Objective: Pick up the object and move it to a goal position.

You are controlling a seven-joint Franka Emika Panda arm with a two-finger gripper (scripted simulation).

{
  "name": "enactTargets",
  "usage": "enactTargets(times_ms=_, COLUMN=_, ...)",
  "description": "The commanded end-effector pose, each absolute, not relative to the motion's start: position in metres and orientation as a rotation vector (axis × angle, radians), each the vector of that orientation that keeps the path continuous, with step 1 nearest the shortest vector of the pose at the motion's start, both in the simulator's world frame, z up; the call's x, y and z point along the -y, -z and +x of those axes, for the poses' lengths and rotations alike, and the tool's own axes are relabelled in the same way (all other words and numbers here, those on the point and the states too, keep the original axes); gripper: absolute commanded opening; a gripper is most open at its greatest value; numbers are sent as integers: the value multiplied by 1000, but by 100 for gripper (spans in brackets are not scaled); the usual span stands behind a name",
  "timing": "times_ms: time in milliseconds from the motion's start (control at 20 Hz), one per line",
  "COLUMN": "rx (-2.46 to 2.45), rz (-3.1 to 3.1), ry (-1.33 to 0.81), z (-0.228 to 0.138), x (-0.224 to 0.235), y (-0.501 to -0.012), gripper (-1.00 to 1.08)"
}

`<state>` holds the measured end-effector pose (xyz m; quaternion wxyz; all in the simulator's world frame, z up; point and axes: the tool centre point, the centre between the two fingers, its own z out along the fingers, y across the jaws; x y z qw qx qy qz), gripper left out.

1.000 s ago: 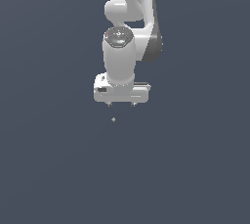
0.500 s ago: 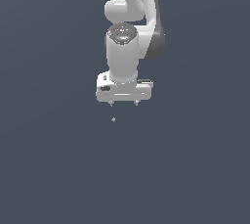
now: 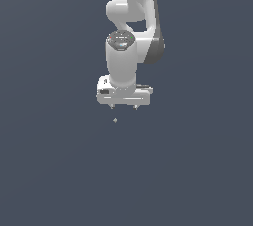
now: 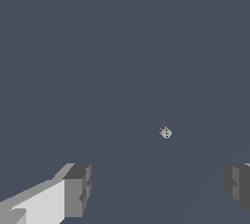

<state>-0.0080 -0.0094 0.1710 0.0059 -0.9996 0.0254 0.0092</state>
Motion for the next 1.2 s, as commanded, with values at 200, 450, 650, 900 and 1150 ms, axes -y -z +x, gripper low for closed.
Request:
enactTargets(times_ms=200, rx=-315, rz=-3109, ry=-27, z=-10, x=19, y=-145, gripper=100)
enactTargets(times_ms=450, rx=-568, rz=-3073, ry=-23, z=-14, x=30, y=-119, gripper=100)
enactTargets(times_ms=650, rx=-770, rz=-3032, ry=-18, z=-18, x=39, y=-98, gripper=100)
enactTargets(times_ms=900, rx=-964, rz=-2982, ry=-10, z=-22, x=49, y=-78, gripper=100)
enactTargets(times_ms=1150, rx=-1091, rz=-2943, ry=-4, z=-26, x=56, y=-65, gripper=100)
